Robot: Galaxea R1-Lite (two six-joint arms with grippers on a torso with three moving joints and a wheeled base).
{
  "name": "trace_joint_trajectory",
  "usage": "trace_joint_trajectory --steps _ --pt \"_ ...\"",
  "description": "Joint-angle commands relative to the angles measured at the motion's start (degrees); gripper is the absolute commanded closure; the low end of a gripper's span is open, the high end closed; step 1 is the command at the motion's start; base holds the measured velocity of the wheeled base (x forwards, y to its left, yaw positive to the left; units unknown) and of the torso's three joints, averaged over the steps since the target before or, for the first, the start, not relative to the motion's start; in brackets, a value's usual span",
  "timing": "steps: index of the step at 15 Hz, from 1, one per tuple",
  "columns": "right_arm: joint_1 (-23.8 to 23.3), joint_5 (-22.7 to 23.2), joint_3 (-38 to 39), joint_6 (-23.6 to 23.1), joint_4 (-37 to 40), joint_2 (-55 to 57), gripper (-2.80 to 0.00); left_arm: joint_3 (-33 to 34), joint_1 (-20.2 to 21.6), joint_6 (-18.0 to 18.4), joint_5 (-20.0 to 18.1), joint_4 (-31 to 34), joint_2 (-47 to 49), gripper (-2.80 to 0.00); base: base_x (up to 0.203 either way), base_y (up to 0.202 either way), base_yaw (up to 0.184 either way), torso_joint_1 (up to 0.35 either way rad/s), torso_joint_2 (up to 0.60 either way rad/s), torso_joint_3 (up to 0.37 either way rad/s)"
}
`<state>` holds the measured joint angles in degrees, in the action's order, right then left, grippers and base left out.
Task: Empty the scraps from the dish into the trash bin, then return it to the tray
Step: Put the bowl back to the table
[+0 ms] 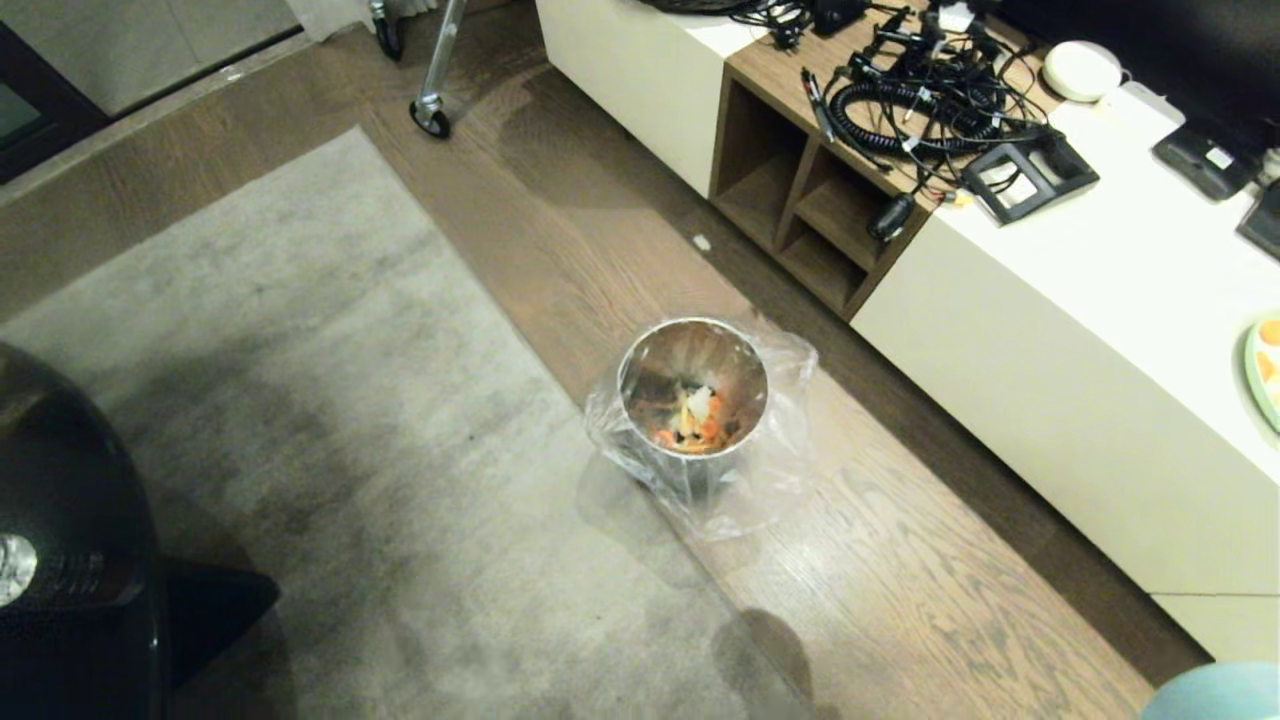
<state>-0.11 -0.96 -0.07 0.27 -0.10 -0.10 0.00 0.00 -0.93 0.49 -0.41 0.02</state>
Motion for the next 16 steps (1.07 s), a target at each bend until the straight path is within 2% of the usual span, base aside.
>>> trace_joint_trajectory --steps 1,11,16 --pt "0.0 0.0 0.0 0.0 0.0 0.1 0.00 0.0 0.0 0.1 0.0 0.0 0.0 0.00 -0.183 0.000 0.001 -0.002 0.01 0.011" --pt "-0.1 0.0 0.0 0.0 0.0 0.2 0.00 0.0 0.0 0.0 0.0 0.0 0.0 0.00 -0.184 0.000 0.000 0.004 0.00 0.003" --pt "0.0 0.0 0.1 0.0 0.0 0.2 0.00 0.0 0.0 0.0 0.0 0.0 0.0 0.00 -0.022 0.000 -0.001 -0.001 0.00 0.001"
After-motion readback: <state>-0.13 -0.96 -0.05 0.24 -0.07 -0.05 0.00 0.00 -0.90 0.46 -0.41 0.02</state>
